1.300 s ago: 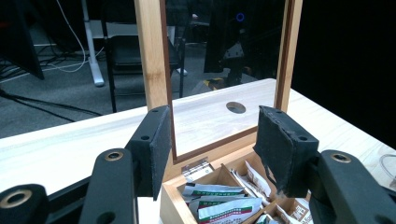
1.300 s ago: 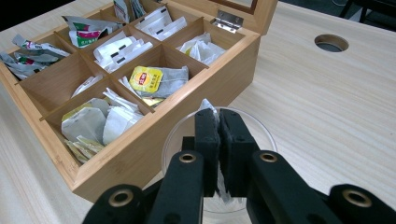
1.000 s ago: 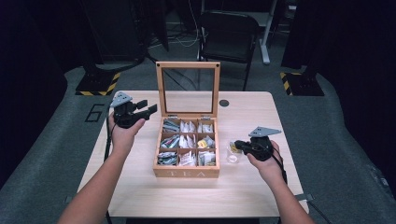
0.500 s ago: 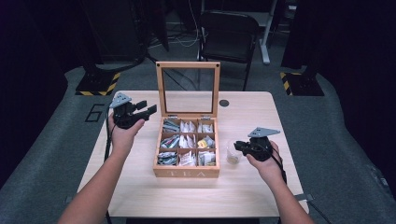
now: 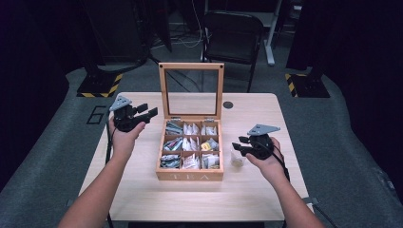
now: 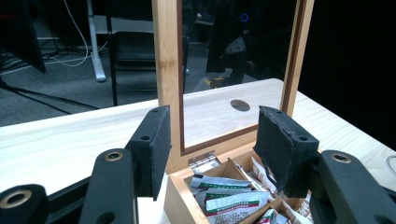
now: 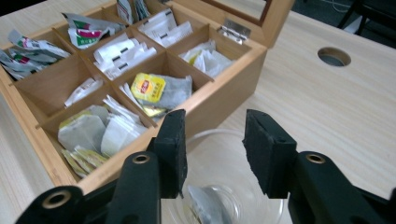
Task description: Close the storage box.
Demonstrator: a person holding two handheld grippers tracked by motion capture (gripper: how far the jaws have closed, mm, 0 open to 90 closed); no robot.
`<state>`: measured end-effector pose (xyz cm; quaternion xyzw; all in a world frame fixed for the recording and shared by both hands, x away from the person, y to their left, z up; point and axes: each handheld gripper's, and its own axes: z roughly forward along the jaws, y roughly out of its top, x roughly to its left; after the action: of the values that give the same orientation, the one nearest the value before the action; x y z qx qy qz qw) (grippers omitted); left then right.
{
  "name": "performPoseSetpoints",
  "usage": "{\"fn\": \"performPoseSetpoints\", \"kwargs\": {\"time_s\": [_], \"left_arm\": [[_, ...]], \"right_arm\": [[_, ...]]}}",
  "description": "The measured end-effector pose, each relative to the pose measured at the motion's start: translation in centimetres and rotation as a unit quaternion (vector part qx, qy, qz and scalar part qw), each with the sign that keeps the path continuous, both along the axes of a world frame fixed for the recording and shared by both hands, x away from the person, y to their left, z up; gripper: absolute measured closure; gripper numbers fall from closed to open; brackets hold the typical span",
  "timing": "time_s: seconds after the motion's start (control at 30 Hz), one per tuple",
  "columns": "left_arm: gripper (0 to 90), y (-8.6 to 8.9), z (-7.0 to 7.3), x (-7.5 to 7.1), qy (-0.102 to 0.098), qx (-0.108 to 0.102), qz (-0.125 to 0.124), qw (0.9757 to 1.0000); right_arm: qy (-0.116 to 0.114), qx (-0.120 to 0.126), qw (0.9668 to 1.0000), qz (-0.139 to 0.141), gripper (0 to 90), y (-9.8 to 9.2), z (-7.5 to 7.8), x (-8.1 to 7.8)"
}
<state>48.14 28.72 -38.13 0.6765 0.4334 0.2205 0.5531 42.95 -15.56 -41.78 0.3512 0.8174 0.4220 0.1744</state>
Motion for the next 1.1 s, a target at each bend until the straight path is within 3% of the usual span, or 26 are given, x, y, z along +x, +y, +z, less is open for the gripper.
{"fn": "performPoseSetpoints", "kwargs": {"time_s": [0.23, 0.83, 1.1], "left_arm": [[45.6, -0.1, 0.3, 0.0, -0.003, 0.000, -0.001, 1.0000], [45.7, -0.5, 0.5, 0.6, 0.007, 0.013, 0.005, 0.9999], [44.1, -0.7, 0.7, 0.6, 0.000, 0.005, 0.002, 1.0000]], "right_arm": [[-0.017, -0.020, 0.9996, 0.013, 53.5, 1.1, 2.0, 0.6], [-0.016, -0.002, 0.9998, 0.010, 43.7, 2.6, 3.8, 2.3], [-0.021, -0.002, 0.9997, 0.009, 42.8, 3.0, 4.9, 3.2]]}}
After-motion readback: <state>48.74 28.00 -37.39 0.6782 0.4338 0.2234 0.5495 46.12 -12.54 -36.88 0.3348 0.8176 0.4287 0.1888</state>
